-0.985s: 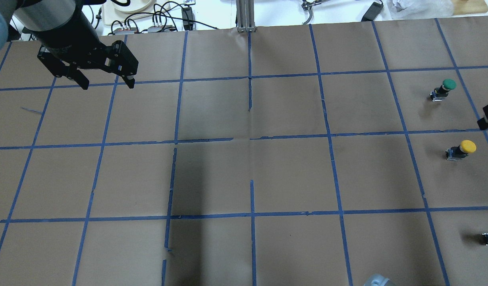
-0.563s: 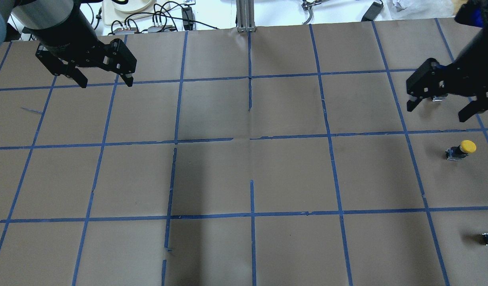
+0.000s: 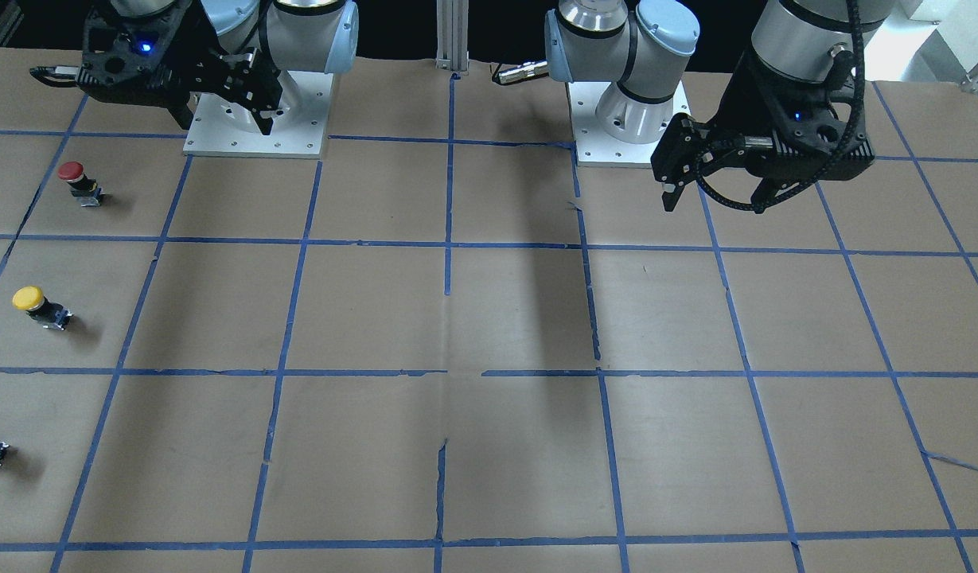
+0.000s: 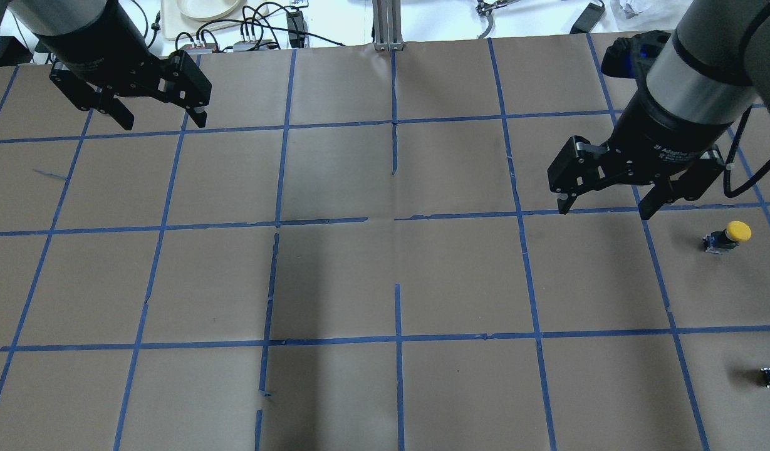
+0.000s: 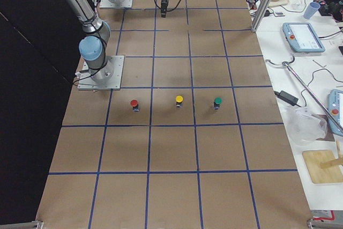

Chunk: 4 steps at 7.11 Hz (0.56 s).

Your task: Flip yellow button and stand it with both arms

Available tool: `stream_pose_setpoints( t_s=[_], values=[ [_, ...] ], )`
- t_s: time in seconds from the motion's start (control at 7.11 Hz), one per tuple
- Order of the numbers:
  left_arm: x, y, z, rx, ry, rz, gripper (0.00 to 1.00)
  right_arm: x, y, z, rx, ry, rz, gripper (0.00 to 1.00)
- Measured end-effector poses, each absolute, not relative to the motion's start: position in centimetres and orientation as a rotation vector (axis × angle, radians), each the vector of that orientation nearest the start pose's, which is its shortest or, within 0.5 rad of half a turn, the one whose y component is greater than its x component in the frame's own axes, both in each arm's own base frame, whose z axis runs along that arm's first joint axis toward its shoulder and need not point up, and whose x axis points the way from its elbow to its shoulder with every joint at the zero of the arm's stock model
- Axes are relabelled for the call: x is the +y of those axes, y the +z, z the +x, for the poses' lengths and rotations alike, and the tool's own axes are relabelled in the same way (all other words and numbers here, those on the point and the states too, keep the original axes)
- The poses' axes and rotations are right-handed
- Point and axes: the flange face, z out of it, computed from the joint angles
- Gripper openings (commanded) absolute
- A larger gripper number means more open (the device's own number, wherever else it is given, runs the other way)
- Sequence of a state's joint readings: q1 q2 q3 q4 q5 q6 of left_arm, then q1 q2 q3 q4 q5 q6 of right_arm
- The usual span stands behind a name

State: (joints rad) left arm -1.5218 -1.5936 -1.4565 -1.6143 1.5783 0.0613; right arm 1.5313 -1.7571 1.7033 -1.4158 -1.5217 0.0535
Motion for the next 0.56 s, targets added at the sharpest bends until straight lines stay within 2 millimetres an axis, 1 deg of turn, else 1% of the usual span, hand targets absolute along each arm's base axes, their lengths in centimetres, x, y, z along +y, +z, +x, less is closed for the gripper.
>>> stream_pose_setpoints(
  t_s=[0.14,0.56],
  values=[
    [-51.11,52.81,-10.77,3.131,-0.075,0.019,0.99,-40.78,48.99,12.19,3.085,0.149,0.149,1.0],
    [-51.32,52.66,-10.75,3.13,-0.08,0.017,0.99,-41.0,49.79,11.93,3.092,0.116,0.163,1.0]
  ],
)
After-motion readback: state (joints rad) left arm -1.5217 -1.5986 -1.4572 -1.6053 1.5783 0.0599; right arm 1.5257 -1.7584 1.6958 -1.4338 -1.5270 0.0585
